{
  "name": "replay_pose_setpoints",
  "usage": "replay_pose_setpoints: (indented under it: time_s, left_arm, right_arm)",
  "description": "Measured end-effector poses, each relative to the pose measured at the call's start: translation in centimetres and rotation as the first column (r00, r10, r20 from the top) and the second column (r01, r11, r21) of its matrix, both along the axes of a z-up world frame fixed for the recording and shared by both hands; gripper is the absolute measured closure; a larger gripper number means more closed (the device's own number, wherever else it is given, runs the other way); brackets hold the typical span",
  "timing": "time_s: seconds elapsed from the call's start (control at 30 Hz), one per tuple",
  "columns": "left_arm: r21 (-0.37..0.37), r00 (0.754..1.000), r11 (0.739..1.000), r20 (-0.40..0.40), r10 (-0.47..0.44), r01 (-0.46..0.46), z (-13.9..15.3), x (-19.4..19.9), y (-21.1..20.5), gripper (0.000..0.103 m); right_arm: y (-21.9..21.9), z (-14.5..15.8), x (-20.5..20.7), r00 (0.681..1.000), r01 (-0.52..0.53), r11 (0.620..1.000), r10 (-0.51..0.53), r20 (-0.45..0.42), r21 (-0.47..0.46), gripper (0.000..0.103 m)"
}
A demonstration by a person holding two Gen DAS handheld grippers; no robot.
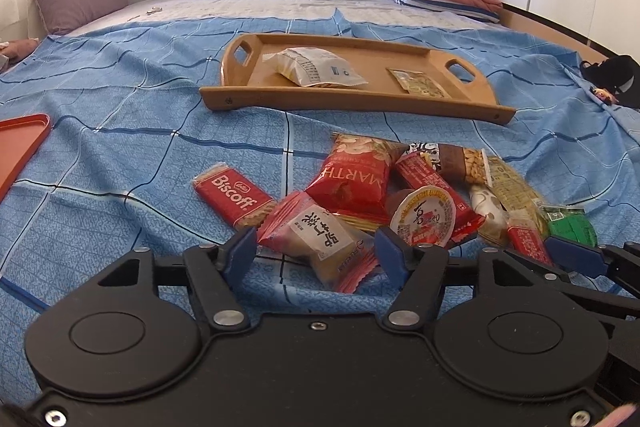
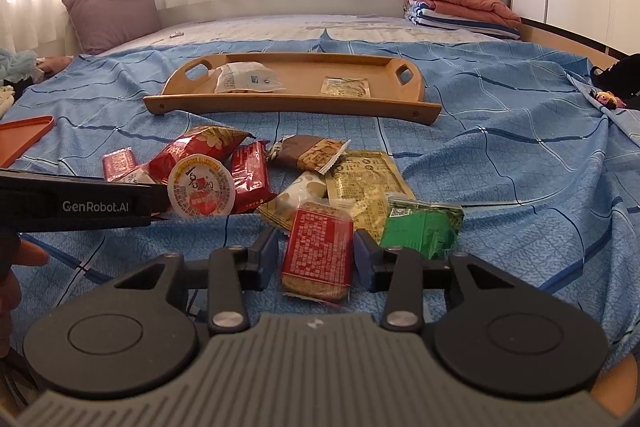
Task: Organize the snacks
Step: 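Move both tools back over the snack pile, then grasp a red-wrapped snack with the left tool while the right tool grasps a red cake pack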
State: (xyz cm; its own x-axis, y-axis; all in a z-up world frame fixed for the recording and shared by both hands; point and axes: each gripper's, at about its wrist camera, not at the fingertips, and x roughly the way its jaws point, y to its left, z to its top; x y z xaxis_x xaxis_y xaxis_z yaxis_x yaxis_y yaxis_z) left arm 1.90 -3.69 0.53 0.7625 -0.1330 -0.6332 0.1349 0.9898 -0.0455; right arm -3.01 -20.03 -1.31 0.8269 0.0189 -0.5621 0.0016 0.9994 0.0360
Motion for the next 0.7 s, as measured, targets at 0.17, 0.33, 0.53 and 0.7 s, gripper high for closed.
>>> replay_pose_setpoints:
  time_s: [0.17,0.33,0.53,0.7]
  left_arm:
    - [-0.02,1.0,1.0,0.01,0.011,-0.011,-0.2,0.3,0.1,0.041]
    - [-0.012,0.999,1.0,0.043,0.018,-0.017,0.2,0.0,0.5,0.063]
    - [-0.02,0.998,1.0,0.062,0.002,-0.001,1.3,-0.3,1.0,0.075]
    - [-0.027,0.999,0.999,0.026,0.023,-0.022,0.4,0.5,0.2,0.047]
  right_arm:
    - [0.1,-0.1,0.3,1.0,0.009,1.0,-0.009,0.001,0.005,0.057]
    - [0.2,-0.1,0.3,1.0,0.026,0.999,-0.027,0.014,0.022,0.065]
    - [0.3,0.2,0.1,0.999,0.032,0.999,-0.033,0.024,0.034,0.066]
    - [0.4,0.1,0.1,0.999,0.037,0.999,-0.037,0.022,0.03,0.066]
